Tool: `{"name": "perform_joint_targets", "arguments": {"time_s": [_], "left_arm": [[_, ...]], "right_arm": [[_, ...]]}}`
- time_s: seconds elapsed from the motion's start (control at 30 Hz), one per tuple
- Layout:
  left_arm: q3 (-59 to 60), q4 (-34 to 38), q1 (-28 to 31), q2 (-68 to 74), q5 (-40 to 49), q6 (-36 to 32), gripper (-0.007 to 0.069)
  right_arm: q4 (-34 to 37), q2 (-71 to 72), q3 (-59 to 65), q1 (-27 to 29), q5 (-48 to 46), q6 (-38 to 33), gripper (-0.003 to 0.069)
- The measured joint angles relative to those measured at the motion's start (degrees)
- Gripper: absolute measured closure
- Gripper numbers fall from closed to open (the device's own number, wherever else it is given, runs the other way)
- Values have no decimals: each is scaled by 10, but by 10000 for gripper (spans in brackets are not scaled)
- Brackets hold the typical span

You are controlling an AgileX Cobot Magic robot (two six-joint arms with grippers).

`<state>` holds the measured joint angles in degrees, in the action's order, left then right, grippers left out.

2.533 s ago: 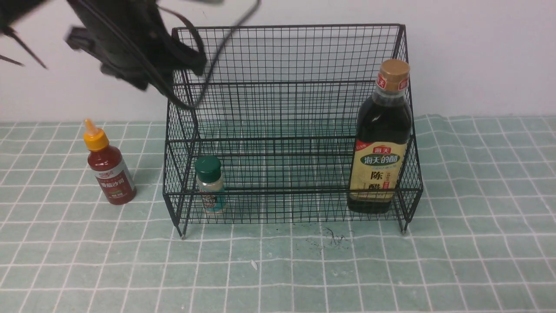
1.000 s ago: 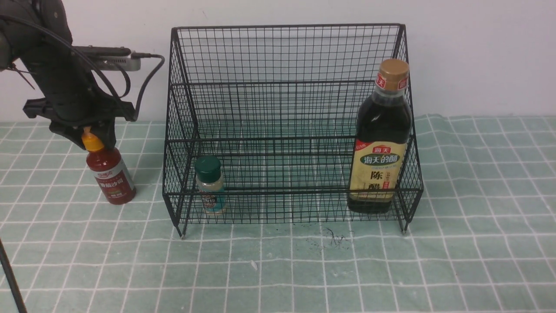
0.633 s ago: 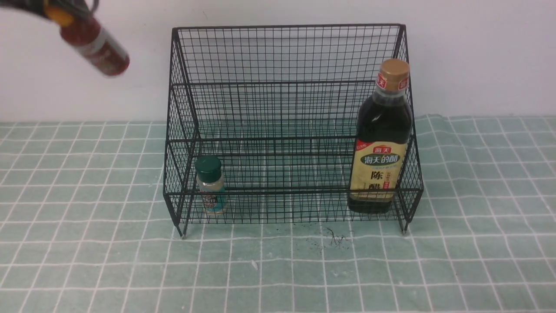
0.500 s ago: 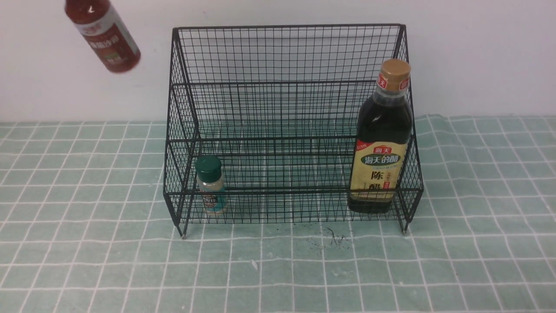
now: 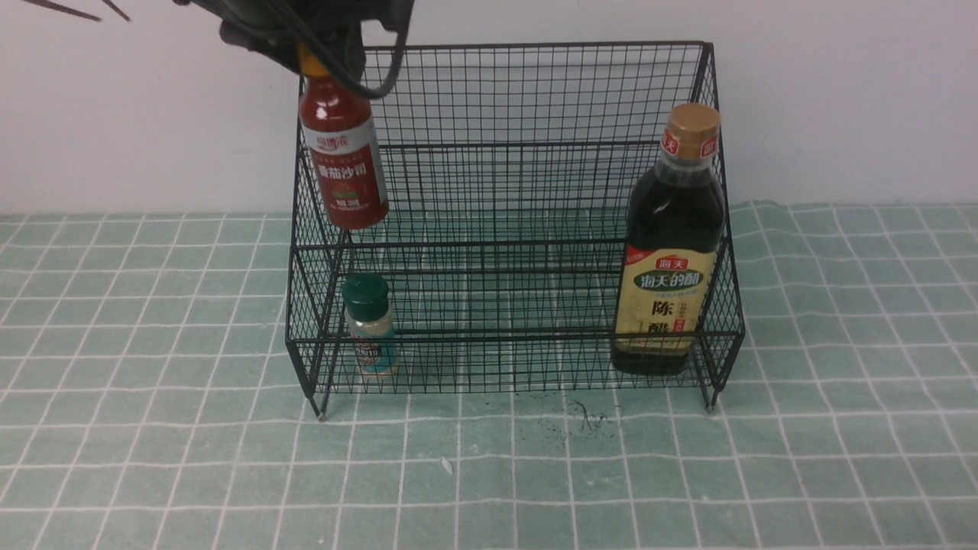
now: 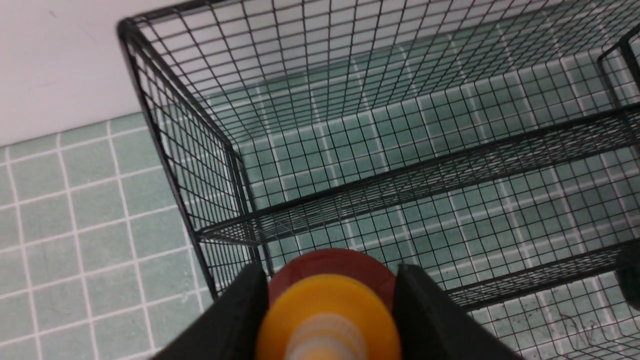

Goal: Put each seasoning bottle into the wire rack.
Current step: Use the left arm to put the condiment bottle back on the shelf

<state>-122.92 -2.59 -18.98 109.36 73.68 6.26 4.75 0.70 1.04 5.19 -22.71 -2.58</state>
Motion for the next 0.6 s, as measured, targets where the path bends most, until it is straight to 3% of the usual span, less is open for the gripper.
{"name": "perform_joint_targets", "arguments": {"time_s": [0.6], "left_arm": [[1,-20,-1,69,-10,4,336]], "right_arm": [[0,0,0,0,0,0,672]]}}
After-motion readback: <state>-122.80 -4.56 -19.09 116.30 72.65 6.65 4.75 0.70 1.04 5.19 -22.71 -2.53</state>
